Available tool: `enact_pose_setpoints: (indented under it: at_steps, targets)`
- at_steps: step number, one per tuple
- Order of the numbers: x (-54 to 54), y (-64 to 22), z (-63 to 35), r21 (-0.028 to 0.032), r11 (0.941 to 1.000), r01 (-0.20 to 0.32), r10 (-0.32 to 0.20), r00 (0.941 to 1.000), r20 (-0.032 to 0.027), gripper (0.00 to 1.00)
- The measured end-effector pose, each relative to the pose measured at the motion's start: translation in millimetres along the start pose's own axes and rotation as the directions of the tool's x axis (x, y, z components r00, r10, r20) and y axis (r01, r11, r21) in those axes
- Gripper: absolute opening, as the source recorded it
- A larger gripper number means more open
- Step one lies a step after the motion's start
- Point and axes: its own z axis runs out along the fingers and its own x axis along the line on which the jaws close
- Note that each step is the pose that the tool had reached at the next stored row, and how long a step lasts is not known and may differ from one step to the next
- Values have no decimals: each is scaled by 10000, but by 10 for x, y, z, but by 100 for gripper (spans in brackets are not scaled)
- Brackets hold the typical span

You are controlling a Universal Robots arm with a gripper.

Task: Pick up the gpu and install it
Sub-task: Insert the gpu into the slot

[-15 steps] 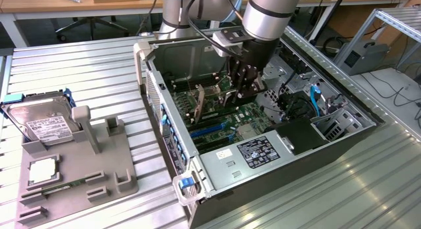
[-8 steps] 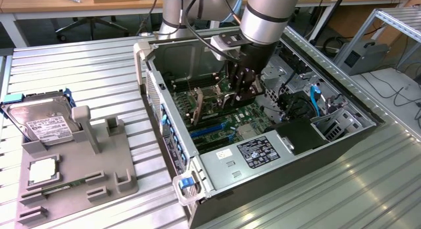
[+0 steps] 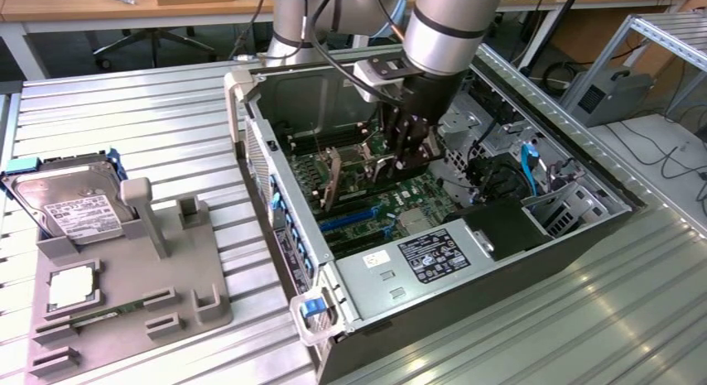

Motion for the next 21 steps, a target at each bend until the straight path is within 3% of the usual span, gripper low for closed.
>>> enact_pose_setpoints:
  at_steps: [10, 21]
  targets:
    - [1, 5, 46, -1, 10000, -1, 1, 10000, -3, 27]
    - [1, 73, 53, 0, 10000, 0, 0, 10000, -2, 27]
